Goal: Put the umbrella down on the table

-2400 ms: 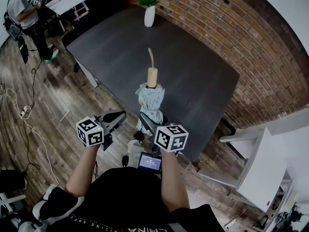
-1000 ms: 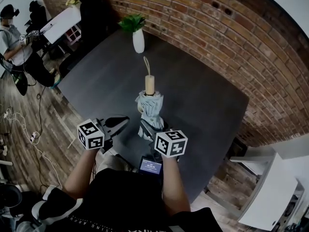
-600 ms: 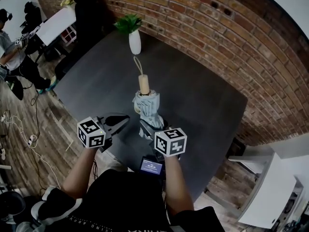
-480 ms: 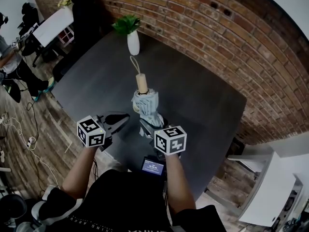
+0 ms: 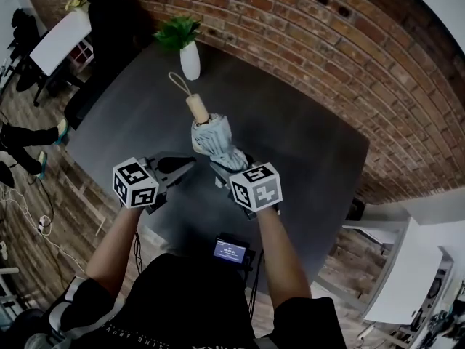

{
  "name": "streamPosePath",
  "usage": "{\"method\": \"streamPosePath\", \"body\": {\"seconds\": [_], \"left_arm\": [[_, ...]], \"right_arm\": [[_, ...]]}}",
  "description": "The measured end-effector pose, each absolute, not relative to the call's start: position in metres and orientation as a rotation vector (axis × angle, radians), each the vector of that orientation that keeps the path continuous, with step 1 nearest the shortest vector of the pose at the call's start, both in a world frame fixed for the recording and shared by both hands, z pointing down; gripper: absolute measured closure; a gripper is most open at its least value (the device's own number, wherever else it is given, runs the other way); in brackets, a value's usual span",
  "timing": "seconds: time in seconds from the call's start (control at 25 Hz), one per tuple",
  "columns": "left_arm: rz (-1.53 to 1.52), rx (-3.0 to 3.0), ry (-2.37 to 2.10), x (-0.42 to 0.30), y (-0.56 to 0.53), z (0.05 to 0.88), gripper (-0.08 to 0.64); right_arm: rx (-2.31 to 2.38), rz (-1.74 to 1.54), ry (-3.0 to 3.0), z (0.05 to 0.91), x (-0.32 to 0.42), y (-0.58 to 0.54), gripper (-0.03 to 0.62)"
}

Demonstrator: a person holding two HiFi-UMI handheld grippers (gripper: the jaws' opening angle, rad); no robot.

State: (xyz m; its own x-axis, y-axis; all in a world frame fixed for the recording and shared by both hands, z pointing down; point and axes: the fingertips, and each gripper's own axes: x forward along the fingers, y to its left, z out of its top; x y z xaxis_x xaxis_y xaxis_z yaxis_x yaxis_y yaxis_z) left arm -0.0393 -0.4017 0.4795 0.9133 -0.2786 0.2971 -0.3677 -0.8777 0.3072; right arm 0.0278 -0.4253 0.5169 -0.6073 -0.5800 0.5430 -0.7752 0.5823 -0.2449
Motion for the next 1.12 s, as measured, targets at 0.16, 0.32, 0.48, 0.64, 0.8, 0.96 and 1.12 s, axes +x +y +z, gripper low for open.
{"method": "streamPosePath", "body": {"seconds": [0.16, 0.32, 0.48, 0.64, 0.8, 0.96, 1.12], "left_arm": [[0.372, 2.725, -0.437, -0.038, -0.429, 0.481, 0.558], [0.383, 2.72, -0.437, -0.037, -0.458, 0.487, 0.557], [0.407, 2.684, -0.435, -0.041, -0.483, 0.507, 0.557], [0.432, 2.663, -0.46, -0.045, -0.505, 0.525, 0.557], [0.498, 2.673, -0.483, -0.045, -0.525, 0.543, 0.557], [0.516, 2.631, -0.479, -0.046, -0.539, 0.563, 0.557], [0.506, 2.577, -0.48, -0.046, -0.549, 0.581, 0.558]], "right_arm": [[1.081, 0.637, -2.341, 0.528, 0.028, -0.453, 0.301], [1.053, 0.621, -2.251, 0.546, 0.033, -0.477, 0.301], [1.005, 0.611, -2.173, 0.567, 0.033, -0.499, 0.301], [0.957, 0.593, -2.099, 0.587, 0.031, -0.521, 0.301], [0.923, 0.588, -2.018, 0.61, 0.033, -0.542, 0.301], [0.888, 0.588, -1.959, 0.632, 0.03, -0.558, 0.301], [0.871, 0.595, -1.955, 0.64, 0.023, -0.571, 0.301]]}}
